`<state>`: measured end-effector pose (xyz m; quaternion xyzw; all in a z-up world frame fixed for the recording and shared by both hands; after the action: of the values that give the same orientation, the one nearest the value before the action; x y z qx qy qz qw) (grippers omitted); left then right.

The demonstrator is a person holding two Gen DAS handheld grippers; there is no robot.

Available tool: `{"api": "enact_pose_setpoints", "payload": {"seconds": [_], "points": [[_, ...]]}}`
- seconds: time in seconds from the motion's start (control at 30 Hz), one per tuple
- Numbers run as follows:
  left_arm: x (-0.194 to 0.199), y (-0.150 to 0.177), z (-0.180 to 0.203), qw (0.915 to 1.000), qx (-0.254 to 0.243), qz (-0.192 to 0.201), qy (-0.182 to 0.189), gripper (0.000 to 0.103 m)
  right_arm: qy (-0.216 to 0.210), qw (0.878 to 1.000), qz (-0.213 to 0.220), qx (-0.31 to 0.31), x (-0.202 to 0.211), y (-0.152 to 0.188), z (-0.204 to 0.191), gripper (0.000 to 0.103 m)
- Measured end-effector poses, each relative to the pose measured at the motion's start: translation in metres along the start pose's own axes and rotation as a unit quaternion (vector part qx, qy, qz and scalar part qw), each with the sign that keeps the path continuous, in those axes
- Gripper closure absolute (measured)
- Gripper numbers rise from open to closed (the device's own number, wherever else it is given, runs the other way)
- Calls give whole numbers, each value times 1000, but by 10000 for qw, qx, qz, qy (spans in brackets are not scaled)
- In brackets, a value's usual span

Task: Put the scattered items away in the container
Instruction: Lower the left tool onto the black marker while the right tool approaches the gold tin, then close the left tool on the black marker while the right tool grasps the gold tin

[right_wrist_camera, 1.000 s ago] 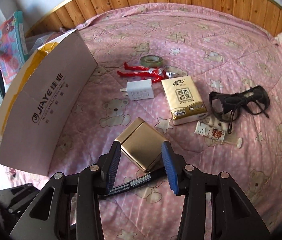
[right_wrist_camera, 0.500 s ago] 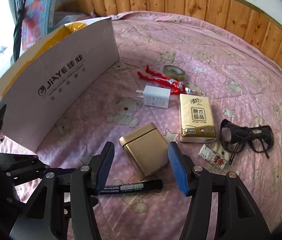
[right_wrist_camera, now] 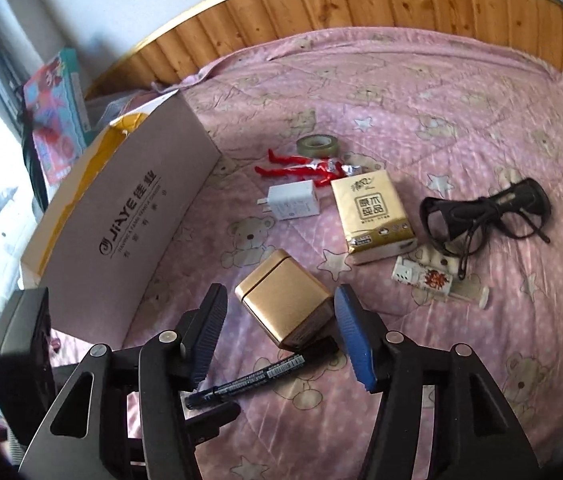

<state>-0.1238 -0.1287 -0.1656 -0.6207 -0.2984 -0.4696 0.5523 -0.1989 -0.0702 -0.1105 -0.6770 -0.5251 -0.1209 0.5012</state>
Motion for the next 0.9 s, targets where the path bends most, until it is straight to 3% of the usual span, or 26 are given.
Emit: {"api": "enact_pose_setpoints", "payload": {"seconds": [0.1,0.17,0.23,0.37,0.5,0.53,0.6,0.67,0.7,0.73,0.8,0.9], "points": [[-6,5,7,9999,-157,28,45,56,346,9989,-46,325,-15,7,4,45],[-5,7,5,9997,-169,116,-131,74,-18,9994,-223,-274,-25,18,15,55],[-2,9,3,10000,-5,39,54,81,-139,9967,-164,-788,-20,22,22,60],[3,11,5,9999,-7,61,106,82,-295,9919,-70,-1236,-6,25,22,61],[1,2,11,9996,-106,259,-46,57,-133,9952,77,-961,1,15,18,54],[-1,-1,15,9994,-140,326,-44,56,-104,9963,137,-837,0,10,16,51],[-6,-1,22,9988,-360,333,-17,59,-11,9986,176,-503,-7,2,13,48],[-9,-1,17,9982,-328,423,-266,76,174,9994,49,-297,-18,0,19,48],[-10,0,13,9984,-295,392,-288,79,-16,9989,-75,-460,-24,4,21,51],[-8,0,9,9988,-186,373,-264,79,-369,9959,-54,-827,-24,6,23,62],[-5,4,-2,9987,-33,334,-385,79,-810,9841,-49,-1579,-21,15,26,75],[0,12,-20,9981,370,209,-438,87,-1337,9689,-16,-2083,-13,25,17,76]]}}
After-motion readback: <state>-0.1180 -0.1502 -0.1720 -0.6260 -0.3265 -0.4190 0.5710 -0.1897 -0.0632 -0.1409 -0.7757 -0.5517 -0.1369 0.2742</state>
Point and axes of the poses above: each gripper's, at about its wrist camera, not at the fingertips, and x roughly against the way its jaws point, z to its right, y to its underside, the point moved 10 cm from there along -x, roughly the way its jaws point, and after that the axes turned 13 degrees about -y, right-handed, at the moved point
